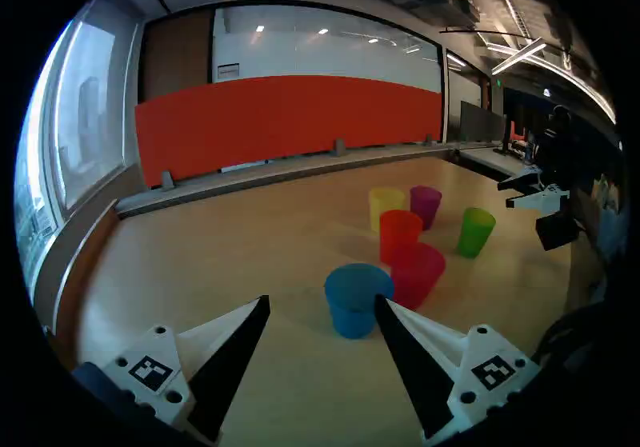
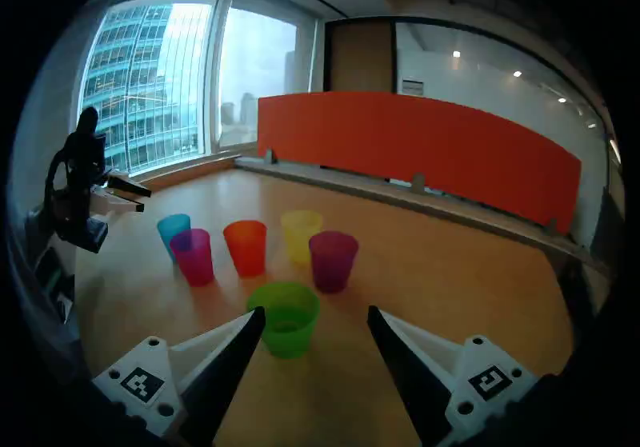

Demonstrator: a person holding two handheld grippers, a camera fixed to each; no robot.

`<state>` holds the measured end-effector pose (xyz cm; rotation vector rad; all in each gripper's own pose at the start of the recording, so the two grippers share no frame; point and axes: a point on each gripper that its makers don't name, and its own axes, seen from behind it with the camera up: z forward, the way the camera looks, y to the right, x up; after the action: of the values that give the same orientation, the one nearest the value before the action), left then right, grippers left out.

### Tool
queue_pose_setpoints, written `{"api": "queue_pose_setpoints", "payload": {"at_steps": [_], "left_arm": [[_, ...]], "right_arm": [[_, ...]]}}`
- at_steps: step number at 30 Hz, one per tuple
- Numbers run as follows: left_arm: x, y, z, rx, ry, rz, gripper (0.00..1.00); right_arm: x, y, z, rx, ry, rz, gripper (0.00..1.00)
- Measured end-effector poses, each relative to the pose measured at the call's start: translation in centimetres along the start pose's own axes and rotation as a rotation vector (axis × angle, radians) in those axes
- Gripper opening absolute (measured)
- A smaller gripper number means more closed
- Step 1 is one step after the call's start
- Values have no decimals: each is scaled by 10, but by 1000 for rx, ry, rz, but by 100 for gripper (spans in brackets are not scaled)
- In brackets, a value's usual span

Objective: Pour water

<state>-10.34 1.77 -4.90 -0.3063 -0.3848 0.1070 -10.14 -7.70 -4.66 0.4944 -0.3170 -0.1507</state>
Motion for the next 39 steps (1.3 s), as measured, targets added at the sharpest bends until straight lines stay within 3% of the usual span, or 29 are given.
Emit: {"api": "queue_pose_setpoints", "payload": {"at_steps": [6, 15, 27, 33, 39], "left_arm": [[21, -14, -8, 79, 81, -21, 97], [50, -19, -17, 129, 199, -61, 97], [87, -28, -34, 216, 339, -61, 97], [104, -33, -39, 279, 399, -42, 97], [117, -31, -40, 320, 446, -13, 97]], "right_arm": [[18, 14, -5, -75, 70, 22, 99], [44, 28, -13, -192, 175, 22, 99], [69, 65, -32, -385, 311, 89, 99], [85, 79, -47, -470, 396, 100, 99], [92, 83, -57, -521, 445, 89, 99]]}}
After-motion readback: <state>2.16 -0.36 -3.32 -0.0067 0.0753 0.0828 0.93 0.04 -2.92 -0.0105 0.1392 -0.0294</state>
